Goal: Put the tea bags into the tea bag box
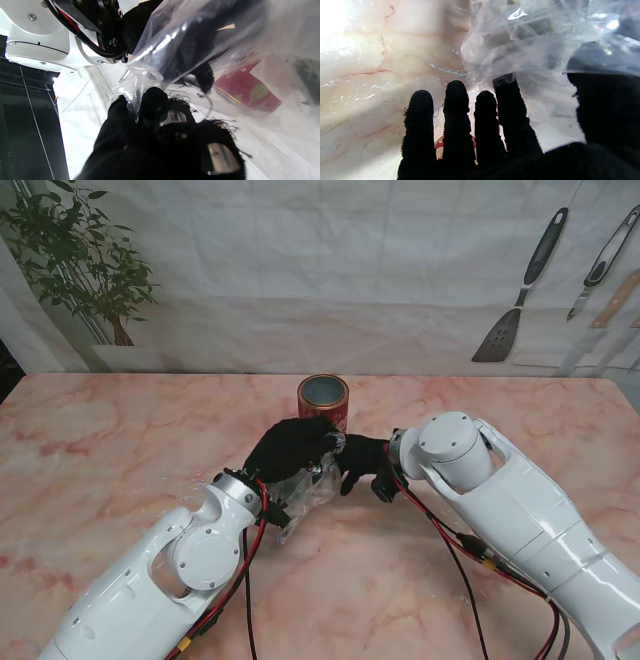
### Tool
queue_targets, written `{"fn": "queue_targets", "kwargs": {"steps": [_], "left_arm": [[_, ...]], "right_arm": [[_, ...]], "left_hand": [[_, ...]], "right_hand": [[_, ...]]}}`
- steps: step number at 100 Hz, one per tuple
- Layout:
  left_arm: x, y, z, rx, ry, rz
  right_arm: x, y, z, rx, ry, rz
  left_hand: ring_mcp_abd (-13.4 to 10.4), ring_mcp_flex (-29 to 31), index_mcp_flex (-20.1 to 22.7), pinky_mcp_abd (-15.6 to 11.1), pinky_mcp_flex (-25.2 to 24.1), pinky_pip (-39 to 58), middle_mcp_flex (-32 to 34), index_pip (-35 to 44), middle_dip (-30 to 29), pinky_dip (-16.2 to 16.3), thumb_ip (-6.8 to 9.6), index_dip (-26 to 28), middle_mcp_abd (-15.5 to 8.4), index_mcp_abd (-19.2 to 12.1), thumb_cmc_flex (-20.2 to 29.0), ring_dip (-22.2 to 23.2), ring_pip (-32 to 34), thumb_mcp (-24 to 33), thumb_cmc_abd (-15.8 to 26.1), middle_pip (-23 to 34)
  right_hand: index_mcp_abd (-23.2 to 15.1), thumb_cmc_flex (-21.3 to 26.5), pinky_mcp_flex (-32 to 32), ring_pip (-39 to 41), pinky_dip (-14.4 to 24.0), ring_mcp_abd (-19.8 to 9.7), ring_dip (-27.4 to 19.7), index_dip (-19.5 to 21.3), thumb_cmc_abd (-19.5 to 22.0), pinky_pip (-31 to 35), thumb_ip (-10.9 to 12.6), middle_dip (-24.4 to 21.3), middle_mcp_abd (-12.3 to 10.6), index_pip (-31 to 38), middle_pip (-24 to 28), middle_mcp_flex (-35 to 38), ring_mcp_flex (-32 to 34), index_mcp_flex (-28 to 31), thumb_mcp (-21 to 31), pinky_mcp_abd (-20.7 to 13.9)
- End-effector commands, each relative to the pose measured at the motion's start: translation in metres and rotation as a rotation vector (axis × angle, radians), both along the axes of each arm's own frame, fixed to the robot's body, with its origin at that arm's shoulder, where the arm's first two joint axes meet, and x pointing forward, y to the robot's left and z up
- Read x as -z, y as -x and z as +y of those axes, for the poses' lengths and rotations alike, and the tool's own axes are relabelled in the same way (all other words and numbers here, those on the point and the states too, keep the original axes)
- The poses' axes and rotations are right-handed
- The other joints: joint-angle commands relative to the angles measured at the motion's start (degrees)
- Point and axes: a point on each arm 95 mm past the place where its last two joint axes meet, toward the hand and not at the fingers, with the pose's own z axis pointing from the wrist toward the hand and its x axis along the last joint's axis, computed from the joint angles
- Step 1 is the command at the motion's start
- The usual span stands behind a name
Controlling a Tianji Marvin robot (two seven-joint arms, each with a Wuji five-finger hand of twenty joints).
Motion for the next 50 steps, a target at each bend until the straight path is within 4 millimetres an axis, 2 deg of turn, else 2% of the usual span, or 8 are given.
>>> {"fn": "queue_targets", "kwargs": {"steps": [1,16,20,34,50], "left_arm": [[0.0001,0.0008,-0.0033,0.015,0.0,0.009],[0.0027,0.0013,-0.0062,0.027,0.001,0.015],[0.0035,0.0015,-0.0073,0.032,0.0,0.016],[0.0064,0.0013,-0.0091,0.042,-0.004,0.025],[0.0078,0.0015,-0.0096,0.048,0.0,0.031]], "right_arm": [[0.002,0.003,0.0015,-0.005,-0.017,0.014],[0.0053,0.0067,0.0042,0.0,-0.001,0.006],[0.0057,0.0075,0.0054,-0.002,-0.004,0.007],[0.0061,0.0098,0.0085,-0.005,-0.057,0.018],[0.0043,0.0109,0.0092,0.014,-0.121,0.06]], "left_hand": [[5.1,2.0,4.8,-12.0,-1.0,14.3,1.8,8.3,1.5,-0.6,2.03,2.3,2.5,11.9,3.7,0.7,3.5,1.2,2.6,5.1],[5.1,2.0,4.7,-11.9,-1.0,14.3,1.7,8.3,1.5,-0.6,2.03,2.3,2.5,11.9,3.7,0.7,3.4,1.2,2.6,5.1],[5.1,2.0,4.7,-11.9,-1.0,14.3,1.7,8.3,1.5,-0.6,2.03,2.3,2.4,11.9,3.7,0.7,3.4,1.2,2.6,5.1],[5.1,2.0,4.7,-11.9,-1.0,14.3,1.8,8.3,1.5,-0.6,2.03,2.3,2.5,11.9,3.7,0.7,3.4,1.2,2.6,5.1],[5.1,2.0,4.7,-11.9,-1.0,14.3,1.7,8.3,1.5,-0.6,2.04,2.3,2.5,11.9,3.7,0.7,3.4,1.2,2.6,5.1]], "right_hand": [[-0.5,-0.8,-0.3,0.6,1.2,-1.3,0.8,0.6,-0.1,0.3,1.7,1.1,-0.9,-0.3,0.5,-0.9,-1.0,-0.1,-1.7,0.4],[-0.7,3.2,0.3,0.8,1.3,-1.4,0.9,1.1,-1.6,0.5,2.4,1.1,-1.1,0.6,0.7,-0.3,-0.2,0.4,-0.5,0.8],[-0.8,3.7,0.4,0.8,1.3,-1.5,0.9,1.4,-2.6,0.5,2.4,1.1,-1.2,1.0,0.9,-0.1,0.0,0.5,2.5,0.8],[-0.7,3.2,0.1,0.4,0.8,-1.5,0.6,1.2,-4.6,0.0,1.2,0.8,-1.2,0.8,0.8,0.0,0.0,0.5,10.2,0.9],[-0.3,2.3,-0.7,0.2,0.6,-1.2,0.6,0.4,-3.5,-0.4,0.7,0.6,-1.2,-0.5,0.7,-0.3,-0.6,0.8,11.6,1.0]]}}
